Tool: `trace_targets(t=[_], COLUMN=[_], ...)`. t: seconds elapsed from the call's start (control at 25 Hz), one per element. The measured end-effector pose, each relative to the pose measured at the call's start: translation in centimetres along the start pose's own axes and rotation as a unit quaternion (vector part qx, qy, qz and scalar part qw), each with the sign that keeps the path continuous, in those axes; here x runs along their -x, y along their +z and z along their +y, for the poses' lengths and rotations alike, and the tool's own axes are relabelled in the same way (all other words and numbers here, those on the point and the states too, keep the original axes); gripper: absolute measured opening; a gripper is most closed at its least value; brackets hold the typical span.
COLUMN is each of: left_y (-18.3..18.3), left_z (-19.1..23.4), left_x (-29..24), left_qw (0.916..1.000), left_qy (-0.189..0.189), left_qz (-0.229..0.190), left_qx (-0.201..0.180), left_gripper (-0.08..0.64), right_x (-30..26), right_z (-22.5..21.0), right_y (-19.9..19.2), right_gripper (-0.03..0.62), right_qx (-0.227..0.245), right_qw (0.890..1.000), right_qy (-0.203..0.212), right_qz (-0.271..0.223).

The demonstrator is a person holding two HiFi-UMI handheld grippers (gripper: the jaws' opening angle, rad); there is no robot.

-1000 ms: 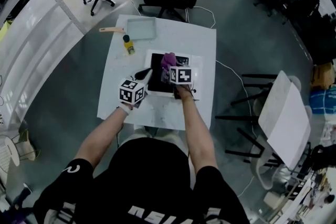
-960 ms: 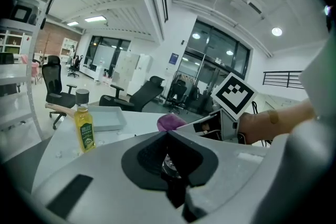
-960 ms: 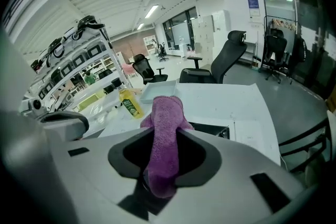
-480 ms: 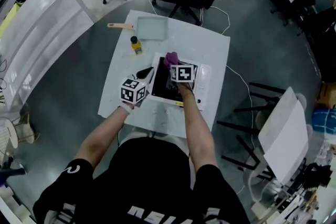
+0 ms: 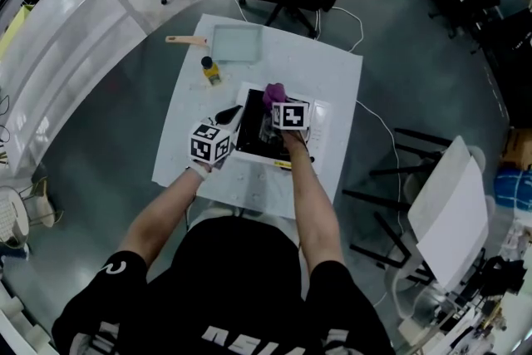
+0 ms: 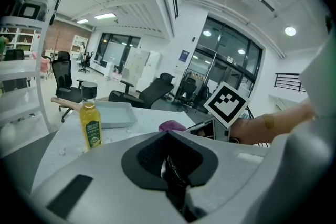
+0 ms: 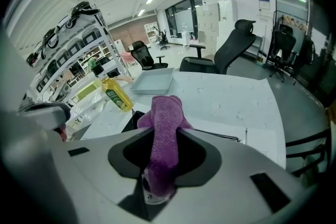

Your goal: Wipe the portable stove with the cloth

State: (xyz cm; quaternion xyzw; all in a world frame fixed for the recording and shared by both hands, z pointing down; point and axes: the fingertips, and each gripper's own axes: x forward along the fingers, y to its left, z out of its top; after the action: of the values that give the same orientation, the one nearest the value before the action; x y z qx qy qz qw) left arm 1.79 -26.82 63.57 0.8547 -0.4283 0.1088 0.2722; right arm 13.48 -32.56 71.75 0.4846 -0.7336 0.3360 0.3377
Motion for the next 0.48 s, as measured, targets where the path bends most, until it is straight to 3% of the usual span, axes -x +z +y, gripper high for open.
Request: trace_targets(t=[0.32,0.48], left_y=[-0.5,-0.5], left_z=[-1.0,-1.1], left_x=[0.3,1.0], left_qw=[1.0,1.0], left_qy=[-0.002,0.003], left_qz=[-0.001,-0.005], left_qx=[-0.004,-0.004], left_gripper=[-0.002,-0.002], right_x=[1.6,2.6], right_z=[-2.7,-1.1], right_y=[-0.7,0.5], right_gripper=[0.106,0.106], right_qx=[-0.029,-0.025], right_qw=[0.999,0.999], right_qy=[-0.021,-0.006], right_qz=[-0.014,-0.036])
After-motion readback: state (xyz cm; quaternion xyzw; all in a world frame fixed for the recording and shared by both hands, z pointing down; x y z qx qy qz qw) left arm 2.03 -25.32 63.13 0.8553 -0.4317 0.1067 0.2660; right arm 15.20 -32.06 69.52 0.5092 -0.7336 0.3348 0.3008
